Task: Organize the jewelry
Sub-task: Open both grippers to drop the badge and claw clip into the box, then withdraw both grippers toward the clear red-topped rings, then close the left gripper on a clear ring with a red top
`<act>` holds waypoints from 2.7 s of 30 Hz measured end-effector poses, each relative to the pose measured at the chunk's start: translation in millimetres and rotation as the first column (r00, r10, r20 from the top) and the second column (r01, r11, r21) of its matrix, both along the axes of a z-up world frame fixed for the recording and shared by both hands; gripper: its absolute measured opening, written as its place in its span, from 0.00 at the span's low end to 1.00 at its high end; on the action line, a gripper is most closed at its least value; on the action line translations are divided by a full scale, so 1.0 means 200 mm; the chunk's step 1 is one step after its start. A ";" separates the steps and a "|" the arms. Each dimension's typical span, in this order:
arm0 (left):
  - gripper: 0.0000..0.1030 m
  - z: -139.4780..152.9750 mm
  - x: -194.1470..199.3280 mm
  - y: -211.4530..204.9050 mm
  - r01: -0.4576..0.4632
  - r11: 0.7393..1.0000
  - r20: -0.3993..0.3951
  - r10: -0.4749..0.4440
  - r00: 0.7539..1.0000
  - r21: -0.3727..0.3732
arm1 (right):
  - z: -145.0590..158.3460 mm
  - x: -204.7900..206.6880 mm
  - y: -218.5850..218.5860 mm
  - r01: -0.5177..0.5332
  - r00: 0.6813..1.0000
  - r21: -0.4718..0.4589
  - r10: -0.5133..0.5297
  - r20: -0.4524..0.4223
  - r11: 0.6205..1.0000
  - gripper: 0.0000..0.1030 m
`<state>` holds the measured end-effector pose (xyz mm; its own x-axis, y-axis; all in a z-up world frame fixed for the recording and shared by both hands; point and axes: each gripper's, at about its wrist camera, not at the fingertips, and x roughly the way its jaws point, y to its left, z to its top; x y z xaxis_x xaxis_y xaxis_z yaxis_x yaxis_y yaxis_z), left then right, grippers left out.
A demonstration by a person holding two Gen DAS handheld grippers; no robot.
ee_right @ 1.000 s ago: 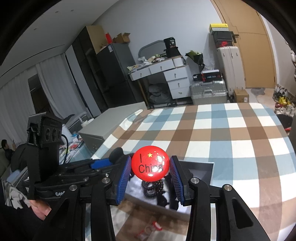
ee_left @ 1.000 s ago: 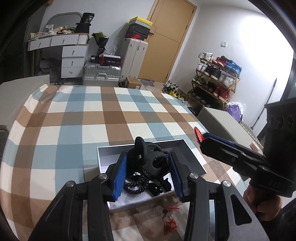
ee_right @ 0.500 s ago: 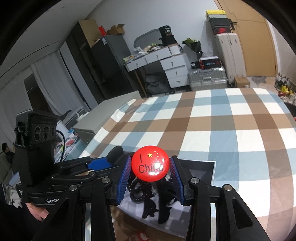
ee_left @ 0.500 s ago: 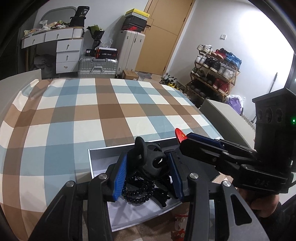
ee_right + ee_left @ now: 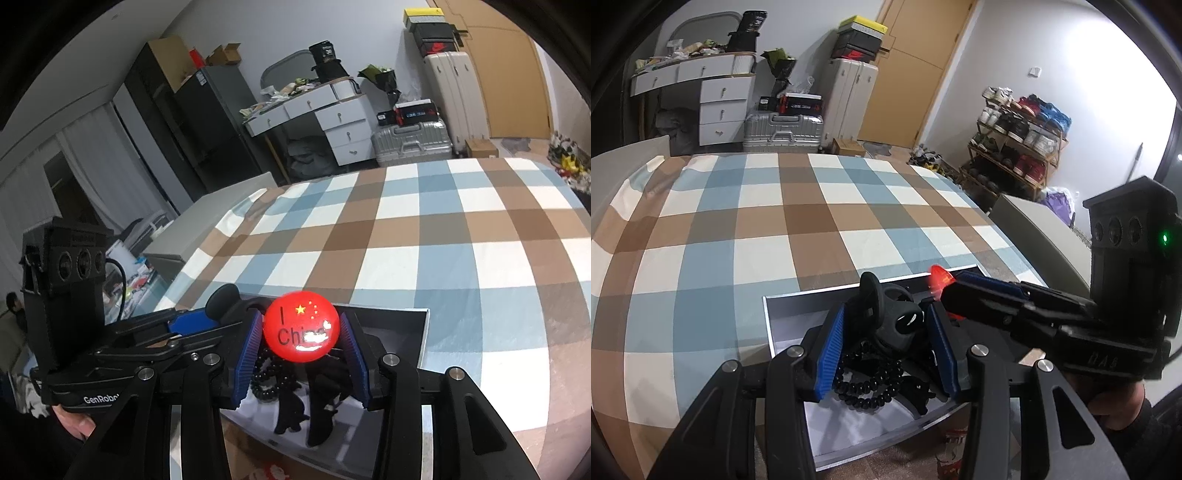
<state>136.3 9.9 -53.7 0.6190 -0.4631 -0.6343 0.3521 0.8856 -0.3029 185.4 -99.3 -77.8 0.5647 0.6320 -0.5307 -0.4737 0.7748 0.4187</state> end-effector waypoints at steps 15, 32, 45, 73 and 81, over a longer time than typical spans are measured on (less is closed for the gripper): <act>0.72 0.09 -0.12 0.05 -0.069 0.997 0.070 0.067 0.995 0.029 | 0.13 -0.17 -0.12 0.066 0.995 0.056 -0.070 0.072 0.996 0.66; 0.82 0.15 -0.33 0.01 -0.091 0.993 0.122 0.081 0.989 0.078 | 0.22 -0.45 -0.17 0.124 0.978 0.030 -0.127 0.164 0.992 0.96; 0.92 0.09 -0.46 -0.03 -0.124 0.984 0.078 0.115 0.990 0.130 | 0.18 -0.66 -0.19 0.158 0.967 -0.025 -0.150 0.208 0.987 1.00; 0.64 -0.25 -0.44 -0.27 0.012 0.945 -0.082 0.015 0.997 0.326 | -0.09 -0.79 -0.33 0.225 0.969 -0.053 -0.218 0.113 0.973 1.00; 0.24 -0.24 -0.48 -0.28 0.028 0.942 -0.075 -0.003 0.997 0.335 | -0.09 -0.80 -0.31 0.219 0.971 -0.066 -0.211 0.112 0.973 1.00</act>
<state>41.0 -46.0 -101.6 0.5602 -0.2248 -0.7973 0.3549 0.9348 -0.0142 25.6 -161.5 -96.1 0.7373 0.4490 -0.5048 -0.3296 0.8913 0.3113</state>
